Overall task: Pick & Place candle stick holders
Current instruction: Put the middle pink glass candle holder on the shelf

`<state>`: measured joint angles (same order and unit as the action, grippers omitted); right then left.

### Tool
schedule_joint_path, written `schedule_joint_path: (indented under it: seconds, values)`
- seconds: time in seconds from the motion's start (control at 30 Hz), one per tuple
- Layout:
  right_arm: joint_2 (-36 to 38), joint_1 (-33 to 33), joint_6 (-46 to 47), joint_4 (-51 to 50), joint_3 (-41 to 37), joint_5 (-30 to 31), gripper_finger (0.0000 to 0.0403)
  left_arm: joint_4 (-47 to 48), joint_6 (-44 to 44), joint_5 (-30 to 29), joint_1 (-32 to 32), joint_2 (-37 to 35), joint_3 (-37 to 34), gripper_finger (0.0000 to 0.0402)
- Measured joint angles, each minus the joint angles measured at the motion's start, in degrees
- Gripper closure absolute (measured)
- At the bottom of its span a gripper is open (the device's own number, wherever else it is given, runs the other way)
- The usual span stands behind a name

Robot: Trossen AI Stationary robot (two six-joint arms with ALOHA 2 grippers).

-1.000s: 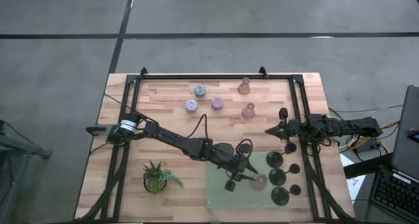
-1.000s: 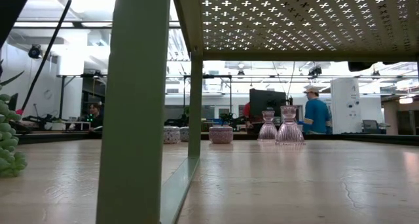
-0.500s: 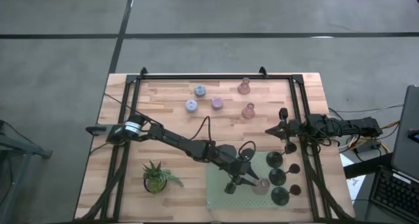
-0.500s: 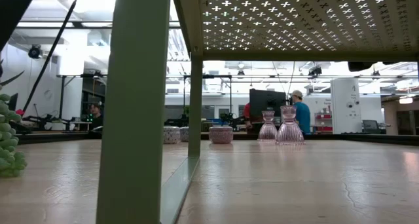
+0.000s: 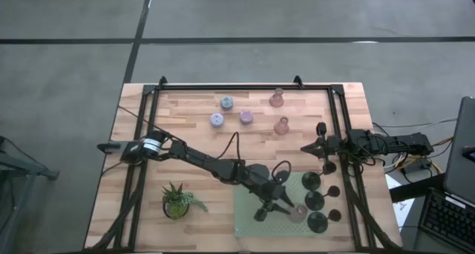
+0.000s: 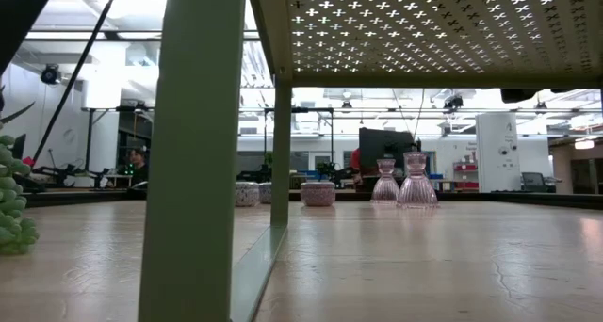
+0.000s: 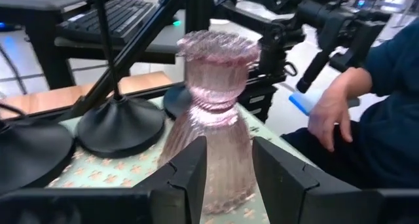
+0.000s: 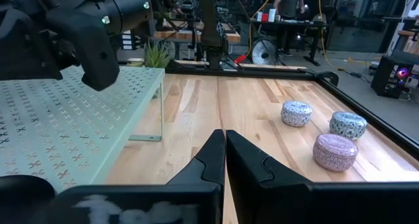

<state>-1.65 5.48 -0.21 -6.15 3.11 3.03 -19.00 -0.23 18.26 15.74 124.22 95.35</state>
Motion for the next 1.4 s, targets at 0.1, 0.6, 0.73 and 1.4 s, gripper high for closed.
schedule_joint_path:
  seconds: [0.1,0.6,0.73,1.4]
  values:
    - [0.0,0.0,0.0,0.0,0.0,0.0,0.0394,-0.06,-0.3,0.34,0.03,0.0,0.0,0.0275]
    - [0.0,0.0,0.0,0.0,0.0,0.01,0.0394,-1.92,-0.08,3.71,0.95,0.0,0.0,0.0275]
    - [0.0,0.0,0.0,0.02,0.0,0.0,0.0394,-1.48,-0.08,0.66,0.42,0.0,0.0,0.0275]
    - [0.0,0.0,0.0,0.0,0.0,0.0,0.0394,-0.37,1.6,-6.76,0.12,0.0,0.07,0.0275]
